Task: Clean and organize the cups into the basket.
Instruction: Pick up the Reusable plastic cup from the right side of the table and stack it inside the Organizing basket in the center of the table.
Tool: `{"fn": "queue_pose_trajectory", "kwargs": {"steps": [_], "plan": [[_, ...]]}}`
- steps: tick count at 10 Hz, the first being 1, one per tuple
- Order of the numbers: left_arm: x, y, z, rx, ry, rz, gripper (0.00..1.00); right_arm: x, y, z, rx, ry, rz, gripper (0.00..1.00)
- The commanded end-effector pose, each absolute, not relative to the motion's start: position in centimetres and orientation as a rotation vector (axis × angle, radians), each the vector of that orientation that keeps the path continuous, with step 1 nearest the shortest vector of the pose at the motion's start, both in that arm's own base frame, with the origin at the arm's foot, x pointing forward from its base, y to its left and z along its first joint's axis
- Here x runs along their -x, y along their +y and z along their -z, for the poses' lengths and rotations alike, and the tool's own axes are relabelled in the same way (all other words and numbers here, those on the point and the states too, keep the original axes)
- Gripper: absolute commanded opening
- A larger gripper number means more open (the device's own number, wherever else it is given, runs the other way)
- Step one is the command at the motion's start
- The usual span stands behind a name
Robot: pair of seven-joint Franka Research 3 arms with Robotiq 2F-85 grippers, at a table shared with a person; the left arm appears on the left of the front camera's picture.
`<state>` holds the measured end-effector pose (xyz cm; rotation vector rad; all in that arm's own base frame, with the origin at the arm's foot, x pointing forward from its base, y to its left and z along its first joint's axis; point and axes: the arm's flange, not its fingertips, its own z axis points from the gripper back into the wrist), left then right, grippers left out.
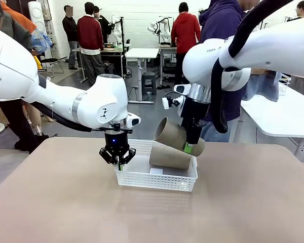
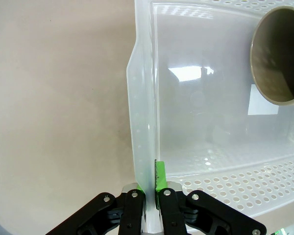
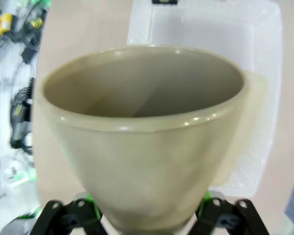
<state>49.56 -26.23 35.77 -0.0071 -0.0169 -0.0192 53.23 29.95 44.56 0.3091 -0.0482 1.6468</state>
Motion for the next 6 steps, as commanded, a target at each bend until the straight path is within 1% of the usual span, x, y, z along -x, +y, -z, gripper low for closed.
{"fn": "queue_pose_trajectory", "kwargs": {"steps": [1,3,6], "plan": [[-49.7,-26.2,-36.0,0.009,-0.022,0.019,0.00,-53.5,30.1,-43.1,-0.308,-0.085,-1.670,0.81],[-49.7,-26.2,-36.0,0.009,-0.022,0.019,0.00,-53.7,30.5,-42.2,-0.351,-0.105,-1.672,0.81],[-49.7,-26.2,-36.0,0.009,-0.022,0.019,0.00,-53.7,31.1,-40.6,-0.392,-0.081,-1.669,0.81]]}}
